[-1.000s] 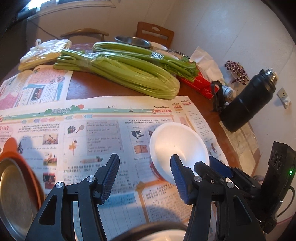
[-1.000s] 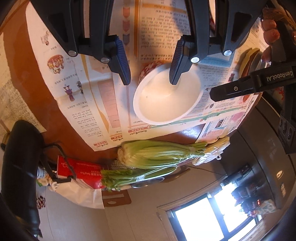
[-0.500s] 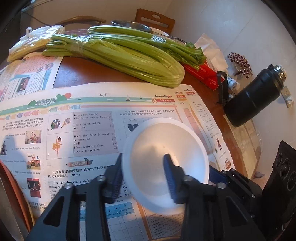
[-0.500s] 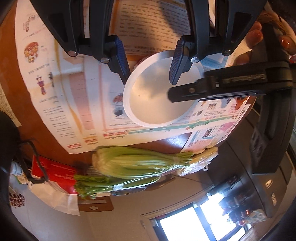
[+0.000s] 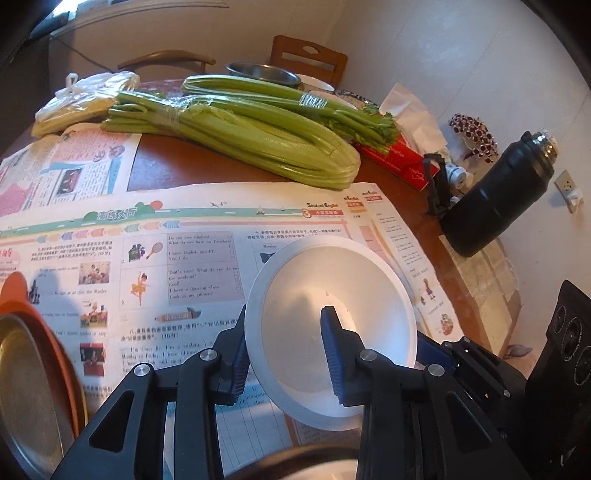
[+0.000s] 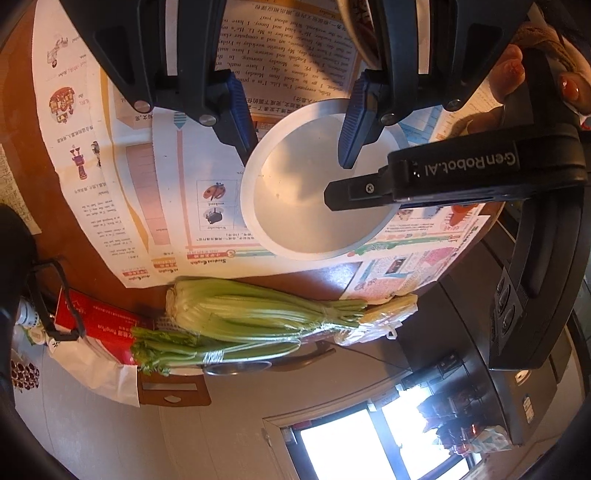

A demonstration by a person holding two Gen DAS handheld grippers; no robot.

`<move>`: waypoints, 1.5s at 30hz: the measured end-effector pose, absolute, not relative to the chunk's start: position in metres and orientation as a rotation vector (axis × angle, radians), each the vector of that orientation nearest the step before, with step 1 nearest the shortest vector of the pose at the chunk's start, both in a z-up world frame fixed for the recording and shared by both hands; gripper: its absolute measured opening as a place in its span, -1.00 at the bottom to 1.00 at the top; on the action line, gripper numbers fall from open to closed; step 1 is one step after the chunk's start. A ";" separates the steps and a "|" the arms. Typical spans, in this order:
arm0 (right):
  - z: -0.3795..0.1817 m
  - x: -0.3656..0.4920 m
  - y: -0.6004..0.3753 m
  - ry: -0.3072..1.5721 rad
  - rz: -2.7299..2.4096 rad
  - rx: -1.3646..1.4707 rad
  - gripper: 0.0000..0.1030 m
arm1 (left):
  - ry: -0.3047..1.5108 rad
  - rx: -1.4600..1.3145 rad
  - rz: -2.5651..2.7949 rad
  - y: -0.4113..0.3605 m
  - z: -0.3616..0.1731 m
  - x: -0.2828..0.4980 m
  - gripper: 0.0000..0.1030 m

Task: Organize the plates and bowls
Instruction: 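Lift and carry the second cup over the first cup with the left gripper, then lower the held cup into the first cup inside the steel bowl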

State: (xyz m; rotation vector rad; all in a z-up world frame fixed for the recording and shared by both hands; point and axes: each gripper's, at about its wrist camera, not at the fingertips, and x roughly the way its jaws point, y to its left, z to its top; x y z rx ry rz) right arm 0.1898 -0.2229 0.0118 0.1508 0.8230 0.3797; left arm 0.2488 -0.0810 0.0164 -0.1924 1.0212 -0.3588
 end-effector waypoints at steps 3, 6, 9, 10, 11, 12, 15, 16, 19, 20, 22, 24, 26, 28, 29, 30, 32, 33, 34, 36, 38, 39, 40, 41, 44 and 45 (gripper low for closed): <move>0.020 0.183 -0.223 0.808 0.381 0.145 -0.12 | 1.001 -0.182 -0.357 -0.082 0.025 0.240 -0.29; 0.030 0.175 -0.221 0.785 0.381 0.132 -0.12 | 0.985 -0.185 -0.358 -0.080 0.033 0.231 -0.29; 0.037 0.168 -0.220 0.771 0.385 0.128 -0.12 | 0.969 -0.185 -0.361 -0.078 0.040 0.222 -0.29; 0.039 0.166 -0.219 0.767 0.386 0.125 -0.12 | 0.961 -0.184 -0.362 -0.077 0.043 0.219 -0.29; 0.041 0.163 -0.218 0.763 0.387 0.123 -0.12 | 0.956 -0.185 -0.362 -0.076 0.045 0.216 -0.29; 0.044 0.160 -0.217 0.757 0.389 0.121 -0.12 | 0.953 -0.187 -0.361 -0.074 0.047 0.213 -0.29; 0.049 0.153 -0.214 0.745 0.392 0.116 -0.12 | 0.942 -0.185 -0.357 -0.071 0.052 0.204 -0.29; 0.051 0.150 -0.213 0.739 0.395 0.116 -0.12 | 0.937 -0.185 -0.358 -0.070 0.054 0.202 -0.29; 0.056 0.142 -0.209 0.724 0.402 0.113 -0.12 | 0.920 -0.185 -0.354 -0.066 0.059 0.192 -0.29; 0.058 0.139 -0.208 0.720 0.404 0.111 -0.12 | 0.915 -0.185 -0.351 -0.064 0.061 0.189 -0.29; 0.060 0.133 -0.205 0.712 0.411 0.103 -0.12 | 0.905 -0.186 -0.345 -0.061 0.063 0.182 -0.29; 0.063 0.127 -0.202 0.706 0.416 0.100 -0.12 | 0.893 -0.184 -0.337 -0.059 0.065 0.175 -0.29; 0.065 0.121 -0.199 0.697 0.421 0.093 -0.12 | 0.888 -0.186 -0.335 -0.056 0.067 0.169 -0.29; 0.067 0.116 -0.197 0.693 0.423 0.089 -0.12 | 0.883 -0.188 -0.333 -0.054 0.069 0.163 -0.29; 0.067 0.114 -0.196 0.693 0.425 0.088 -0.12 | 0.880 -0.190 -0.333 -0.053 0.070 0.161 -0.29; 0.068 0.112 -0.195 0.693 0.427 0.090 -0.12 | 0.875 -0.188 -0.333 -0.052 0.071 0.158 -0.29; 0.070 0.108 -0.195 0.689 0.432 0.092 -0.12 | 0.869 -0.192 -0.335 -0.050 0.074 0.153 -0.29; 0.072 0.105 -0.194 0.685 0.434 0.091 -0.12 | 0.866 -0.194 -0.334 -0.049 0.075 0.150 -0.29; 0.073 0.103 -0.194 0.680 0.437 0.087 -0.12 | 0.863 -0.194 -0.334 -0.049 0.076 0.147 -0.29; 0.075 0.098 -0.192 0.673 0.439 0.083 -0.12 | 0.857 -0.191 -0.329 -0.048 0.078 0.141 -0.29; 0.077 0.094 -0.190 0.668 0.440 0.079 -0.12 | 0.851 -0.192 -0.328 -0.046 0.080 0.137 -0.29; 0.078 0.092 -0.190 0.665 0.441 0.076 -0.12 | 0.849 -0.195 -0.327 -0.045 0.080 0.135 -0.29; 0.079 0.089 -0.189 0.662 0.443 0.075 -0.12 | 0.847 -0.195 -0.326 -0.044 0.081 0.133 -0.29; 0.080 0.088 -0.189 0.661 0.444 0.075 -0.12 | 0.846 -0.195 -0.325 -0.044 0.082 0.131 -0.29; 0.082 0.083 -0.187 0.656 0.448 0.072 -0.12 | 0.838 -0.187 -0.319 -0.043 0.084 0.124 -0.29; 0.082 0.081 -0.187 0.653 0.447 0.069 -0.12 | 0.835 -0.187 -0.317 -0.043 0.084 0.122 -0.29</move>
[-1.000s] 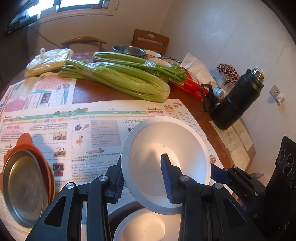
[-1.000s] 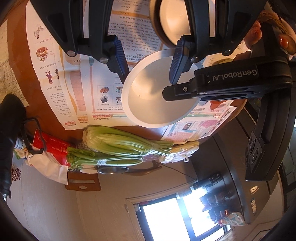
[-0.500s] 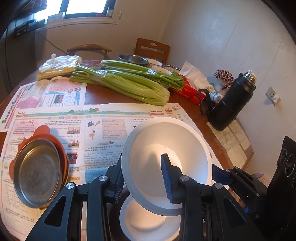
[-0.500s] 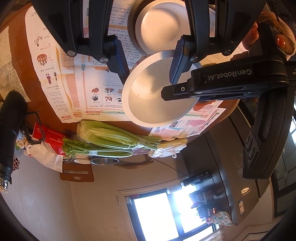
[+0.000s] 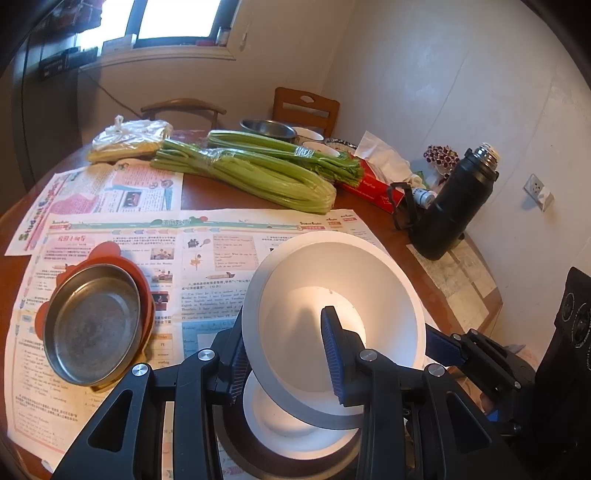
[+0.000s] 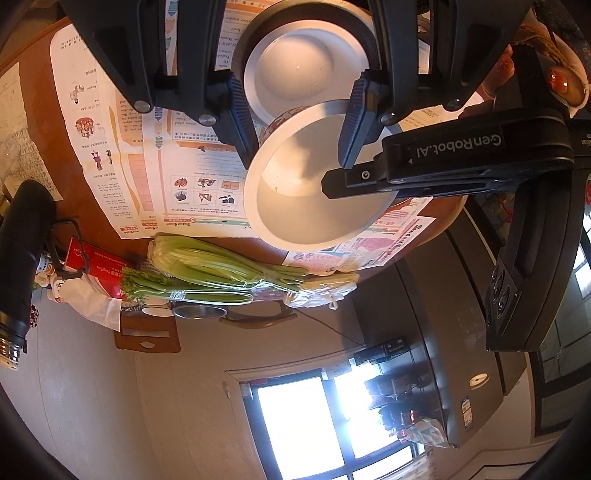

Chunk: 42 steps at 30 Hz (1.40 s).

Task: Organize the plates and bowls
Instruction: 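Lower the held cup into the first cup inside the steel bowl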

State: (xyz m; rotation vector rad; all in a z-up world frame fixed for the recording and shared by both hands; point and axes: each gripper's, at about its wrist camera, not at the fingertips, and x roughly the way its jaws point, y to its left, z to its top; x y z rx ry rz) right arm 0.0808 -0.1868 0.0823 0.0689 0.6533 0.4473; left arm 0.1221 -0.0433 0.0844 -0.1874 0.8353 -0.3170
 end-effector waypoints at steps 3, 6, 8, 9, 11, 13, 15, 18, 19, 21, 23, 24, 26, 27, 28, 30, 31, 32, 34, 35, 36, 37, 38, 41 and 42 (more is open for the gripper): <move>0.084 0.077 -0.187 0.649 0.449 0.068 -0.12 | 0.831 -0.187 -0.318 -0.043 0.086 0.117 -0.29; 0.087 0.072 -0.188 0.641 0.453 0.071 -0.12 | 0.827 -0.186 -0.319 -0.044 0.088 0.112 -0.29; 0.088 0.069 -0.188 0.635 0.455 0.070 -0.12 | 0.822 -0.184 -0.318 -0.044 0.090 0.108 -0.29; 0.089 0.067 -0.188 0.633 0.457 0.069 -0.12 | 0.821 -0.184 -0.318 -0.044 0.091 0.106 -0.29; 0.091 0.064 -0.189 0.631 0.460 0.070 -0.12 | 0.819 -0.184 -0.318 -0.044 0.092 0.103 -0.29; 0.091 0.062 -0.189 0.628 0.462 0.070 -0.12 | 0.816 -0.182 -0.317 -0.045 0.094 0.100 -0.29; 0.092 0.057 -0.190 0.623 0.464 0.071 -0.12 | 0.814 -0.181 -0.315 -0.046 0.095 0.097 -0.29; 0.093 0.053 -0.191 0.615 0.464 0.061 -0.12 | 0.813 -0.180 -0.313 -0.047 0.095 0.094 -0.29; 0.094 0.052 -0.191 0.613 0.465 0.061 -0.12 | 0.815 -0.179 -0.312 -0.048 0.095 0.093 -0.29; 0.094 0.051 -0.192 0.615 0.467 0.060 -0.12 | 0.818 -0.180 -0.313 -0.049 0.093 0.091 -0.29; 0.093 0.049 -0.193 0.615 0.468 0.060 -0.12 | 0.823 -0.178 -0.313 -0.050 0.091 0.089 -0.29; 0.091 0.049 -0.194 0.621 0.469 0.062 -0.12 | 0.827 -0.177 -0.314 -0.051 0.090 0.088 -0.29; 0.088 0.048 -0.196 0.629 0.473 0.063 -0.12 | 0.832 -0.179 -0.316 -0.051 0.088 0.087 -0.29; 0.086 0.048 -0.197 0.634 0.476 0.066 -0.12 | 0.836 -0.181 -0.316 -0.051 0.086 0.086 -0.29; 0.085 0.047 -0.197 0.636 0.478 0.068 -0.12 | 0.839 -0.185 -0.315 -0.051 0.084 0.086 -0.29; 0.081 0.045 -0.197 0.640 0.482 0.067 -0.12 | 0.848 -0.184 -0.310 -0.051 0.080 0.086 -0.29; 0.079 0.045 -0.197 0.644 0.482 0.064 -0.12 | 0.851 -0.183 -0.306 -0.052 0.077 0.086 -0.29; 0.078 0.044 -0.196 0.646 0.482 0.061 -0.12 | 0.856 -0.181 -0.301 -0.052 0.074 0.086 -0.29; 0.074 0.044 -0.196 0.656 0.481 0.055 -0.12 | 0.867 -0.176 -0.293 -0.053 0.069 0.087 -0.29; 0.072 0.045 -0.196 0.661 0.481 0.054 -0.12 | 0.874 -0.176 -0.292 -0.053 0.066 0.088 -0.29; 0.069 0.045 -0.196 0.668 0.480 0.056 -0.12 | 0.884 -0.179 -0.291 -0.053 0.063 0.089 -0.29; 0.067 0.046 -0.196 0.673 0.480 0.060 -0.12 | 0.889 -0.179 -0.291 -0.054 0.061 0.089 -0.29; 0.065 0.046 -0.197 0.678 0.481 0.063 -0.12 | 0.895 -0.177 -0.291 -0.055 0.058 0.090 -0.29; 0.059 0.048 -0.198 0.692 0.478 0.067 -0.12 | 0.906 -0.173 -0.288 -0.057 0.053 0.091 -0.29; 0.057 0.049 -0.197 0.697 0.477 0.065 -0.12 | 0.909 -0.172 -0.286 -0.057 0.051 0.091 -0.29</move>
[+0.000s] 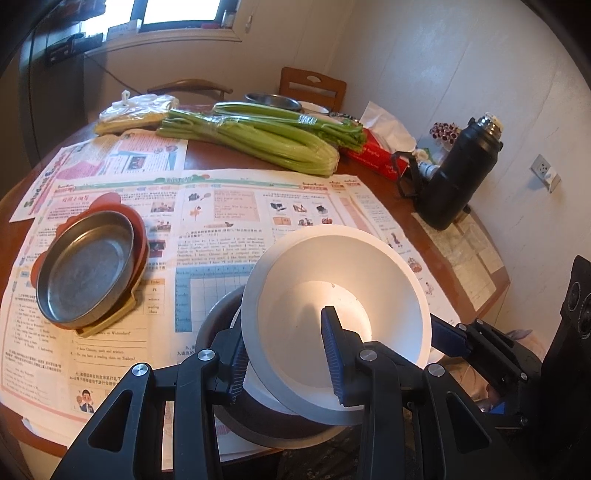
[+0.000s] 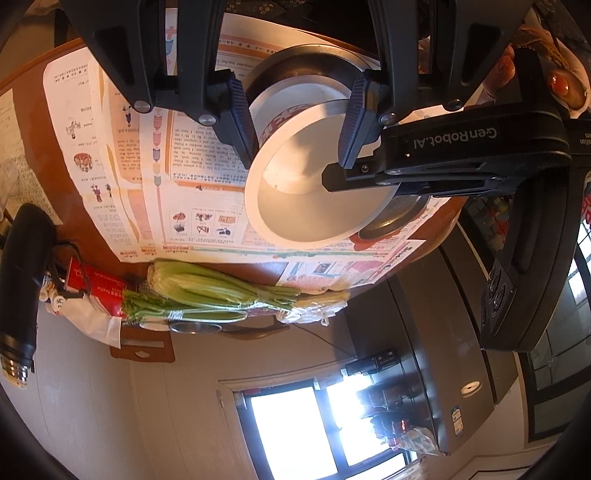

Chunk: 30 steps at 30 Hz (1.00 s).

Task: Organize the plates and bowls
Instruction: 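Lower the held cup into the first cup inside the steel bowl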

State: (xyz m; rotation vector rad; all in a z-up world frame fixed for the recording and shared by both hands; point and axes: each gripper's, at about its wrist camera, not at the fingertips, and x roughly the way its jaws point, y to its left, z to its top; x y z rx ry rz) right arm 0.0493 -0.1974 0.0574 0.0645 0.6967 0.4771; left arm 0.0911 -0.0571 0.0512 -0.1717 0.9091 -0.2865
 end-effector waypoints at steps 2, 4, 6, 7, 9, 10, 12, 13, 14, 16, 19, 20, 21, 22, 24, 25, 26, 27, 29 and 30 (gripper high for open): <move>0.054 0.051 -0.198 0.705 0.477 0.066 -0.12 | 0.912 -0.169 -0.283 -0.058 0.048 0.092 -0.29; 0.051 0.052 -0.198 0.712 0.475 0.063 -0.12 | 0.916 -0.162 -0.277 -0.060 0.045 0.093 -0.29; 0.048 0.053 -0.197 0.721 0.474 0.062 -0.12 | 0.919 -0.158 -0.272 -0.059 0.043 0.094 -0.29; 0.047 0.053 -0.197 0.723 0.474 0.059 -0.12 | 0.920 -0.159 -0.271 -0.059 0.042 0.095 -0.29; 0.044 0.053 -0.197 0.727 0.475 0.060 -0.12 | 0.926 -0.162 -0.269 -0.059 0.038 0.095 -0.29; 0.043 0.053 -0.197 0.730 0.476 0.059 -0.12 | 0.929 -0.162 -0.269 -0.058 0.037 0.096 -0.29; 0.041 0.054 -0.197 0.736 0.478 0.061 -0.12 | 0.938 -0.170 -0.265 -0.058 0.033 0.097 -0.29; 0.040 0.054 -0.197 0.738 0.478 0.062 -0.12 | 0.942 -0.172 -0.263 -0.058 0.031 0.098 -0.29; 0.039 0.054 -0.197 0.740 0.478 0.063 -0.12 | 0.947 -0.174 -0.262 -0.058 0.029 0.099 -0.29; 0.037 0.054 -0.197 0.744 0.478 0.060 -0.12 | 0.953 -0.175 -0.262 -0.059 0.027 0.100 -0.29; 0.033 0.056 -0.198 0.753 0.478 0.063 -0.12 | 0.954 -0.171 -0.257 -0.060 0.024 0.100 -0.29; 0.033 0.056 -0.198 0.755 0.478 0.063 -0.12 | 0.955 -0.171 -0.256 -0.060 0.024 0.100 -0.29; 0.031 0.056 -0.198 0.758 0.478 0.063 -0.12 | 0.957 -0.173 -0.256 -0.059 0.023 0.101 -0.29; 0.031 0.056 -0.198 0.759 0.477 0.064 -0.12 | 0.958 -0.174 -0.256 -0.059 0.022 0.101 -0.29; 0.029 0.057 -0.198 0.762 0.475 0.064 -0.12 | 0.959 -0.173 -0.251 -0.059 0.020 0.101 -0.29; 0.028 0.057 -0.197 0.763 0.474 0.062 -0.12 | 0.960 -0.169 -0.247 -0.059 0.019 0.101 -0.29; 0.027 0.058 -0.197 0.765 0.473 0.060 -0.12 | 0.958 -0.166 -0.244 -0.059 0.019 0.101 -0.29; 0.026 0.058 -0.197 0.768 0.474 0.061 -0.12 | 0.956 -0.165 -0.244 -0.059 0.018 0.100 -0.29; 0.025 0.058 -0.195 0.769 0.473 0.056 -0.12 | 0.953 -0.160 -0.241 -0.060 0.018 0.099 -0.29; 0.025 0.057 -0.195 0.768 0.471 0.052 -0.12 | 0.951 -0.158 -0.240 -0.060 0.018 0.099 -0.29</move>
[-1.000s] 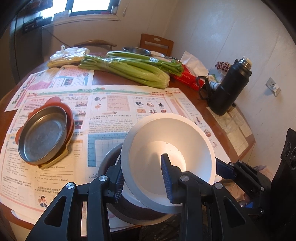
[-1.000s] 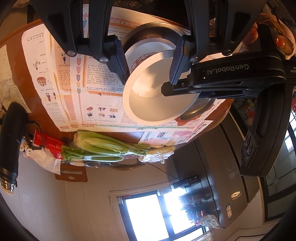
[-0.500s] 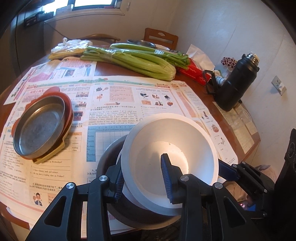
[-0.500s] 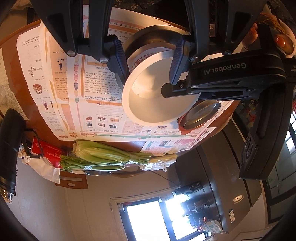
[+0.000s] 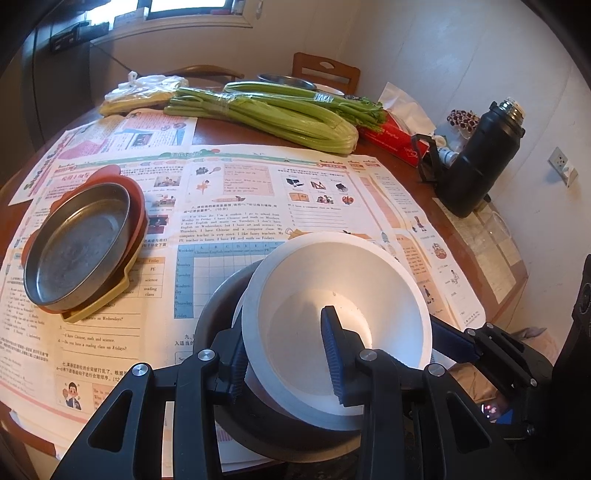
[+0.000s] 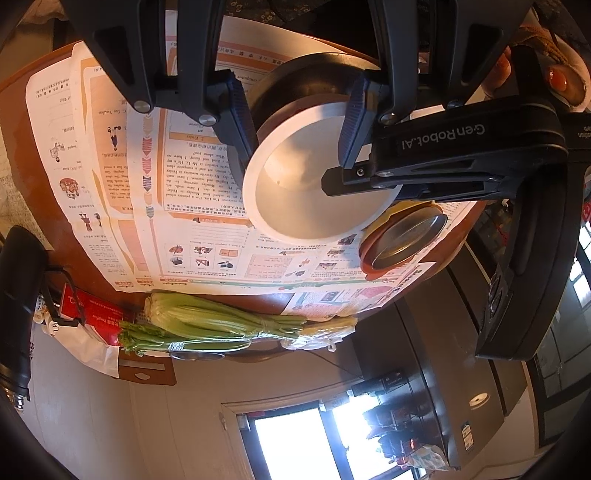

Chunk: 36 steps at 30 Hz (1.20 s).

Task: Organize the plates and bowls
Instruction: 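Lower the held cup into the first cup inside the steel bowl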

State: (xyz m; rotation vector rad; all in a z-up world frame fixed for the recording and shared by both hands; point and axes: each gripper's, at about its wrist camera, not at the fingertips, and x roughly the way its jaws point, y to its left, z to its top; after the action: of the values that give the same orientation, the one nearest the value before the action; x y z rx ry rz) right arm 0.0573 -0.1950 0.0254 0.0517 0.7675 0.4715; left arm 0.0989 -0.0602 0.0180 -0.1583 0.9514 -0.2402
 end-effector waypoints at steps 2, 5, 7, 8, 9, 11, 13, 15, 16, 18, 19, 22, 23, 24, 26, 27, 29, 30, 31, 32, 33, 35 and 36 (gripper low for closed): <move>0.025 0.057 -0.194 0.767 0.470 0.047 -0.12 | 0.949 -0.157 -0.240 -0.060 0.018 0.098 -0.29; 0.025 0.056 -0.193 0.768 0.470 0.047 -0.12 | 0.946 -0.151 -0.237 -0.061 0.018 0.098 -0.29; 0.025 0.056 -0.192 0.769 0.466 0.040 -0.12 | 0.945 -0.146 -0.232 -0.061 0.018 0.098 -0.29; 0.025 0.056 -0.191 0.768 0.464 0.036 -0.12 | 0.943 -0.142 -0.230 -0.062 0.018 0.097 -0.29; 0.024 0.056 -0.191 0.769 0.463 0.034 -0.12 | 0.942 -0.138 -0.227 -0.062 0.018 0.097 -0.29; 0.024 0.056 -0.190 0.771 0.464 0.030 -0.12 | 0.939 -0.129 -0.220 -0.062 0.018 0.095 -0.29; 0.023 0.056 -0.191 0.775 0.468 0.030 -0.12 | 0.935 -0.119 -0.212 -0.062 0.018 0.094 -0.29; 0.023 0.056 -0.190 0.778 0.469 0.027 -0.12 | 0.932 -0.115 -0.208 -0.062 0.018 0.093 -0.29; 0.023 0.056 -0.190 0.777 0.470 0.025 -0.12 | 0.931 -0.114 -0.208 -0.061 0.018 0.093 -0.29; 0.022 0.056 -0.190 0.775 0.468 0.020 -0.12 | 0.931 -0.115 -0.207 -0.060 0.018 0.093 -0.29; 0.022 0.055 -0.189 0.775 0.468 0.018 -0.12 | 0.930 -0.114 -0.206 -0.060 0.018 0.093 -0.29; 0.022 0.054 -0.189 0.774 0.469 0.014 -0.12 | 0.930 -0.114 -0.202 -0.061 0.018 0.093 -0.29; 0.023 0.054 -0.189 0.773 0.469 0.012 -0.12 | 0.930 -0.115 -0.201 -0.060 0.018 0.093 -0.29; 0.023 0.054 -0.189 0.773 0.469 0.010 -0.12 | 0.929 -0.117 -0.201 -0.059 0.018 0.092 -0.29; 0.023 0.054 -0.189 0.772 0.471 0.009 -0.12 | 0.929 -0.121 -0.201 -0.058 0.018 0.092 -0.29; 0.023 0.055 -0.189 0.772 0.469 0.009 -0.12 | 0.929 -0.121 -0.200 -0.057 0.017 0.092 -0.29; 0.023 0.055 -0.189 0.773 0.469 0.010 -0.12 | 0.929 -0.119 -0.199 -0.057 0.017 0.091 -0.29; 0.023 0.055 -0.190 0.774 0.467 0.011 -0.12 | 0.929 -0.118 -0.199 -0.057 0.018 0.091 -0.29; 0.023 0.056 -0.190 0.774 0.468 0.011 -0.12 | 0.930 -0.118 -0.197 -0.057 0.018 0.091 -0.29; 0.023 0.056 -0.191 0.774 0.464 0.013 -0.12 | 0.929 -0.115 -0.197 -0.057 0.018 0.091 -0.29; 0.023 0.056 -0.191 0.773 0.462 0.015 -0.12 | 0.929 -0.112 -0.195 -0.057 0.018 0.091 -0.28; 0.023 0.056 -0.191 0.773 0.462 0.013 -0.12 | 0.927 -0.107 -0.192 -0.058 0.018 0.090 -0.28; 0.023 0.055 -0.191 0.773 0.460 0.013 -0.12 | 0.927 -0.104 -0.190 -0.058 0.018 0.090 -0.28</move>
State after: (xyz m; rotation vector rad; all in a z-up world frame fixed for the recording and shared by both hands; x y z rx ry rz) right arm 0.0554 -0.1910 0.0234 0.0130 0.7732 0.4603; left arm 0.0898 -0.0580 0.0179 -0.1039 0.9267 -0.1898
